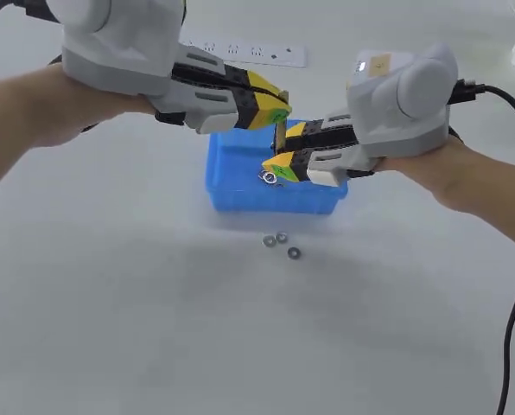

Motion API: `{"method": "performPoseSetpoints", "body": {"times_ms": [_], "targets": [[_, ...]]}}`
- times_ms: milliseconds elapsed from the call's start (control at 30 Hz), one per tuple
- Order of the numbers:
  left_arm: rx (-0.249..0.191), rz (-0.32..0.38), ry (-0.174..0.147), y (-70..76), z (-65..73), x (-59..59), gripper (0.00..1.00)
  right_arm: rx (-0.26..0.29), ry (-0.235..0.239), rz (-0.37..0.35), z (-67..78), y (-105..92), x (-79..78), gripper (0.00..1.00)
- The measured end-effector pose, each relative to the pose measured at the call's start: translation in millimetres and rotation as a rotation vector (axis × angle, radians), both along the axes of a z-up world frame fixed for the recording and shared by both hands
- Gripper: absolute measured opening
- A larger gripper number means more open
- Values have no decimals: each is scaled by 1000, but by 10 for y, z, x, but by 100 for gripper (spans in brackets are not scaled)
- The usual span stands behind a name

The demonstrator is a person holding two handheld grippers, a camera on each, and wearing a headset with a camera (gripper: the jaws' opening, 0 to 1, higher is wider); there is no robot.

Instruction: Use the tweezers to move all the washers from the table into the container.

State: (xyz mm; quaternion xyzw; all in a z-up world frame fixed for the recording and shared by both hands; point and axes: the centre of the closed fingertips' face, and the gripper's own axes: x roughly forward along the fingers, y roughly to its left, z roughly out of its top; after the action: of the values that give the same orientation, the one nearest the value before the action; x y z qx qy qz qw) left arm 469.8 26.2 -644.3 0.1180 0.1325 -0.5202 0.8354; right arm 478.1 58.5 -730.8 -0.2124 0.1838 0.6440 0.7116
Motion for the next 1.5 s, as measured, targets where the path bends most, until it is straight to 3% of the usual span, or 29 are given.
{"method": "performPoseSetpoints", "body": {"times_ms": [200, 267, 467, 700, 933, 1233, 1500], "targets": [[-9, 12, -6, 7, 59, 4, 5, 5, -6, -21, 47, -45, 21, 20], [-9, 16, -13, 13, 84, 2, 5, 8, -36, -40, 73, -79, 52, 20], [-22, 29, -19, 38, 149, -18, 5, 34, -28, -75, 149, -168, 54, 24], [-31, 41, -26, 70, 212, -66, 5, 75, -29, -120, 263, -317, 39, 37], [-44, 56, -30, 105, 245, -105, 5, 98, -23, -114, 336, -396, -145, 45], [-58, 75, -19, 135, 251, -244, 5, 122, -36, -132, 367, -511, -286, 50], [-69, 75, -6, 73, 198, -392, 5, 152, -7, -145, 403, -632, -425, 57]]}}
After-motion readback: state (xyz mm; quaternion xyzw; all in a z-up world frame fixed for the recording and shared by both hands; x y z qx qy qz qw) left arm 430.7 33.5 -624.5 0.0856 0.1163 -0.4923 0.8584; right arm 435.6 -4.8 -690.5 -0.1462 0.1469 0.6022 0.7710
